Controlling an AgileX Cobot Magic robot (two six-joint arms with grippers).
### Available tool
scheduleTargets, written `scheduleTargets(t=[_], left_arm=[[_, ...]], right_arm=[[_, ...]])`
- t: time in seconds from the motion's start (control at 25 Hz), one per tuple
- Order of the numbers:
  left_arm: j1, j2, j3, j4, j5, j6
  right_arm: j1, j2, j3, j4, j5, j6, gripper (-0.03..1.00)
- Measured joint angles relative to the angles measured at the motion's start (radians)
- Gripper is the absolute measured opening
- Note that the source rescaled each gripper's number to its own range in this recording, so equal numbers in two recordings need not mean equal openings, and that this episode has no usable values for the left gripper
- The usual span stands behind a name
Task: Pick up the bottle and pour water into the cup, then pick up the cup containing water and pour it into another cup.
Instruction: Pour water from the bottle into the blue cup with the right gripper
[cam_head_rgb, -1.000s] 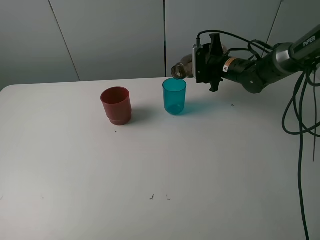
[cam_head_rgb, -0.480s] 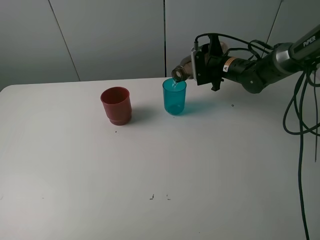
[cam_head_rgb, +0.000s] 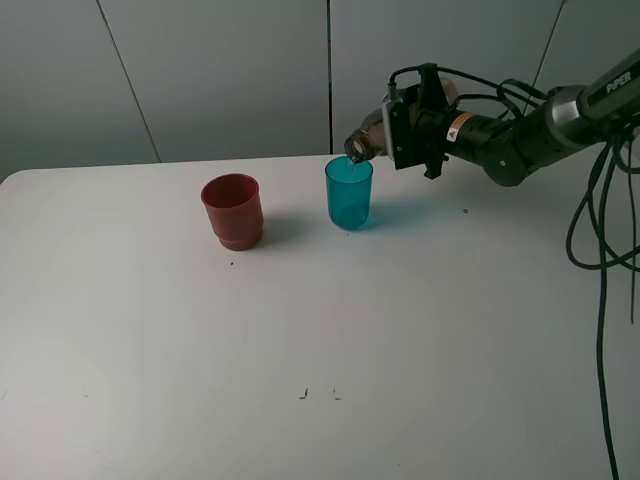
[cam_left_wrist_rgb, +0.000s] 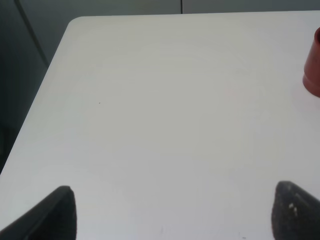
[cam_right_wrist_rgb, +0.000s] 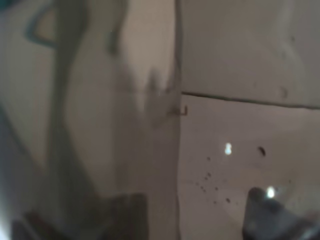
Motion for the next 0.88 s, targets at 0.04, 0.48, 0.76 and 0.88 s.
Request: scheduleTargets(t=[0.04, 0.48, 0.76, 0.88], left_arm=[[0.000, 0.000, 0.000, 0.000, 0.000, 0.000], [0.000, 0.000, 0.000, 0.000, 0.000, 0.000], [0.000, 0.000, 0.000, 0.000, 0.000, 0.000], [0.000, 0.000, 0.000, 0.000, 0.000, 0.000]], right_arm=[[0.000, 0.000, -0.002, 0.002, 0.000, 0.000, 0.00], [0.000, 0.002, -0.037, 0.008, -0.004, -0.032, 0.00], [0.000, 0.002, -0.037, 0.008, -0.004, -0.070, 0.00], [0.000, 0.002, -0.037, 0.008, -0.004, -0.083, 0.00]])
